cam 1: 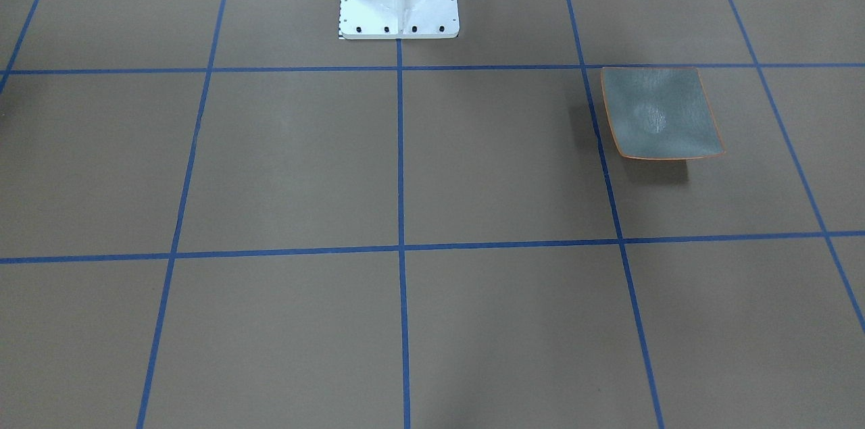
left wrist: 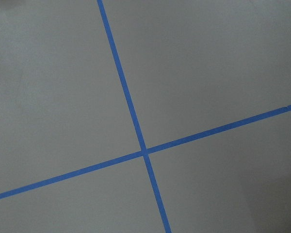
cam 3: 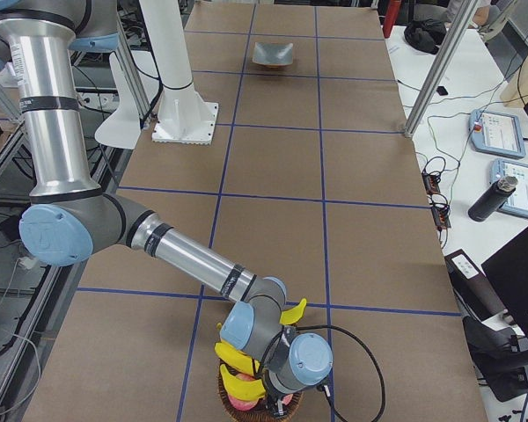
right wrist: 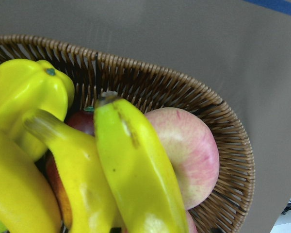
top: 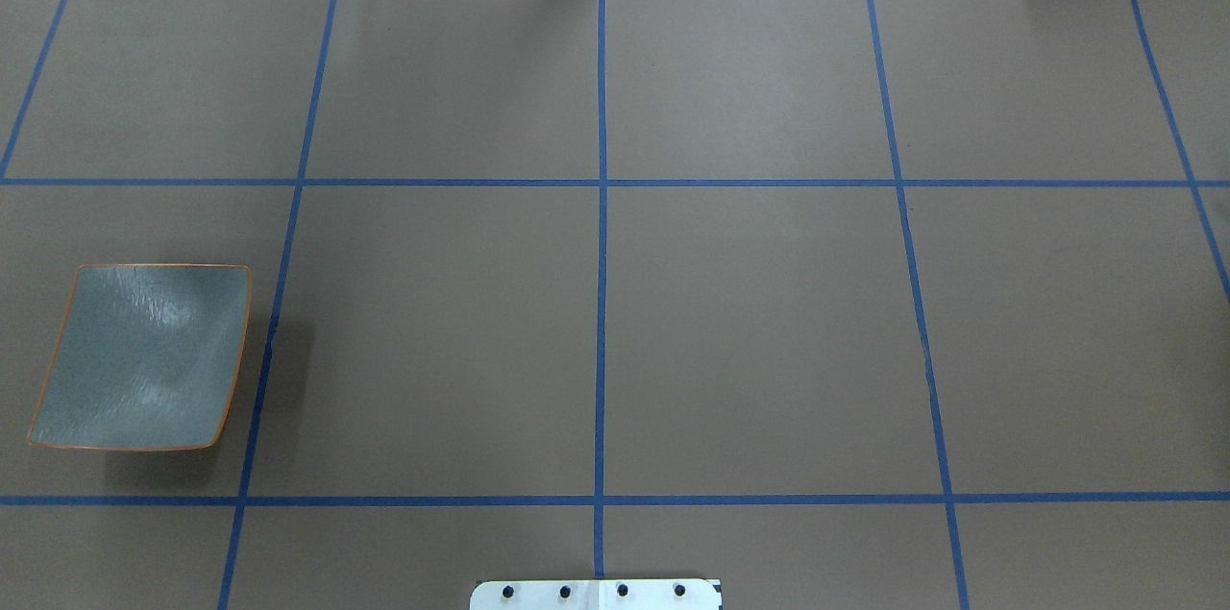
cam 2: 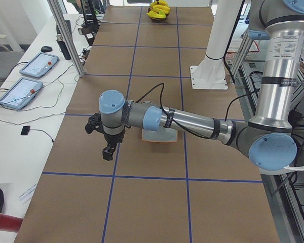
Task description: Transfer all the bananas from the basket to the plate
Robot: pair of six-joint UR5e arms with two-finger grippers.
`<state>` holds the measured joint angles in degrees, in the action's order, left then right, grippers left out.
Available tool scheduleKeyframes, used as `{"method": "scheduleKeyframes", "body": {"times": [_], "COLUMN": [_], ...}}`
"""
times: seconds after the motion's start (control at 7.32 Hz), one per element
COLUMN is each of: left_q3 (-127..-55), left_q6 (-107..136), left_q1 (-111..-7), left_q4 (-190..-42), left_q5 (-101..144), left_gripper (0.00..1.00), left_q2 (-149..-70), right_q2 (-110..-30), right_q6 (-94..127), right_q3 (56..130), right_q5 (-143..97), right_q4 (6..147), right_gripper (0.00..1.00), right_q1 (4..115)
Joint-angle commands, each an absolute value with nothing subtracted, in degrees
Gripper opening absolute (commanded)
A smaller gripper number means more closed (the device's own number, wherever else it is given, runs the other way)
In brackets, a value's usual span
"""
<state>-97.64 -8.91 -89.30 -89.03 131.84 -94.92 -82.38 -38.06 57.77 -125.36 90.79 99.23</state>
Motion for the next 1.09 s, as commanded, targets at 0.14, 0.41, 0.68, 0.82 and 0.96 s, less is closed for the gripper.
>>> {"method": "scheduleKeyframes", "body": {"times": [0.14,0.41,0.68,0.82,0.96], "left_q3": [-97.6,-97.6,-97.7,-97.7,-97.7], "left_q6": [-8.9,-8.9,-8.9,-8.9,-8.9], "left_q1": [-89.3,-89.3,-89.3,-89.3,-89.3], "left_q4": [-89.0,-89.0,-88.8,-88.7,-88.7], "left_q5": [131.8,131.8,131.8,131.8,131.8], "left_gripper": [1.00,1.00,1.00,1.00,1.00], "left_q2": [-94.8,-94.9,-94.9,-94.9,-94.9], "right_q2": [-82.6,-82.5,-82.6,-82.5,-82.2], "right_q6": [-38.1,-37.9,-37.8,-37.8,-37.8], "right_q3": [57.7,57.6,57.5,57.5,57.7], "right_q5": [-125.4,-125.4,-125.6,-125.7,-125.8], "right_q4": [90.9,91.0,91.0,91.0,91.1], "right_gripper": [0.57,0.38,0.11,0.00,0.00], "right_q1": [99.2,99.2,99.2,99.3,99.3]}}
